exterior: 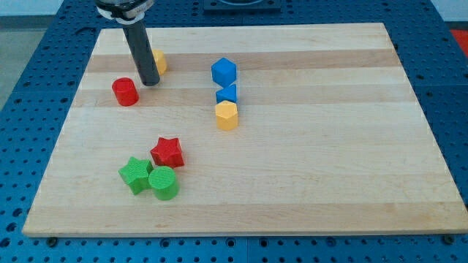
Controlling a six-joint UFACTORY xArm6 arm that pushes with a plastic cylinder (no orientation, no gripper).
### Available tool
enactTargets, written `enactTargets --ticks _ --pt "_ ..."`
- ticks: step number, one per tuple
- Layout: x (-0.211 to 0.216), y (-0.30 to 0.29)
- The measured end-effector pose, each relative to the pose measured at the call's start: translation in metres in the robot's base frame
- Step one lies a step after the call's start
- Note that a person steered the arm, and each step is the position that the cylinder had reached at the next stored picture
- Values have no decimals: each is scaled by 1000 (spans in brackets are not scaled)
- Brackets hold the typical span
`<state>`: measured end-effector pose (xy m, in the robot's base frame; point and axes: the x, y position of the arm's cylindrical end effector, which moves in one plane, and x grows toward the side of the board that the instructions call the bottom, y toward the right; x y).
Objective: Nudge the red circle a bit down
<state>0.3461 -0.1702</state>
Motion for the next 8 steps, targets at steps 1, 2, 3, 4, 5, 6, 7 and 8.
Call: enactTargets --ticks 1,2,3,4,5,6,7,8 --pt "0 -7" --pt "-2 -22" --pt "-7 -39" --pt "-7 -66" --pt "6 -76" --pt "39 -66" --pt "60 -66" --pt "52 -67"
